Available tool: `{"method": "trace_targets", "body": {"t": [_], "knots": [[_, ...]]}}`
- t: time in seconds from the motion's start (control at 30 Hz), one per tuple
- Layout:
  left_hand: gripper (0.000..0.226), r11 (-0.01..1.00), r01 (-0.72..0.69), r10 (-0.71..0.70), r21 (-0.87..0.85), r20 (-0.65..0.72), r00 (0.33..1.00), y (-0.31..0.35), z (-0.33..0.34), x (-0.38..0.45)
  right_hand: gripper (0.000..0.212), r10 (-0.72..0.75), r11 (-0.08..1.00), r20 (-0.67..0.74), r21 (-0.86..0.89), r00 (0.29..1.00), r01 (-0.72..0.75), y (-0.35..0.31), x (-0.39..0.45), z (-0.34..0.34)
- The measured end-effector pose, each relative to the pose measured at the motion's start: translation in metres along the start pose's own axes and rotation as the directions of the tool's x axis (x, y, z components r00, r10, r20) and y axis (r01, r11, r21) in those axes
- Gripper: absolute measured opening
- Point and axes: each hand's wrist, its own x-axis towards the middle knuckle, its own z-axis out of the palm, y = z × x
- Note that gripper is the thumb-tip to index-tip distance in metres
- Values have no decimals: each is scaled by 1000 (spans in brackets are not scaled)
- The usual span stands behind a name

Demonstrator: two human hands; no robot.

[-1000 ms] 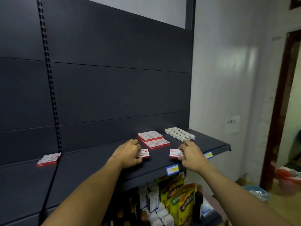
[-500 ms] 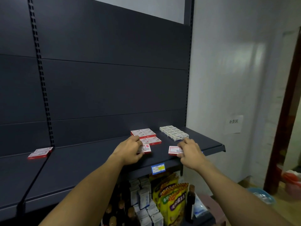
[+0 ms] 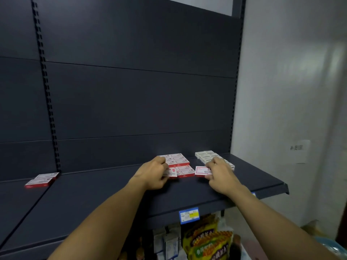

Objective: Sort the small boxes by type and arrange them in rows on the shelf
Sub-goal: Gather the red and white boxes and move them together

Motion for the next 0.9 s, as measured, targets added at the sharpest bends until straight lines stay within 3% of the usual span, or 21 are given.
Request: {"method": "trace_targets", "body": {"t": [0.47, 0.9], "knots": [[45, 994, 107, -107, 6, -18, 994, -28, 39, 58, 40, -87, 985, 41, 153, 995, 80, 25, 91, 59], [51, 948, 265, -288, -175, -124, 950, -11, 71, 61, 44, -225, 912, 32, 359, 974, 198, 32, 127, 102]]}}
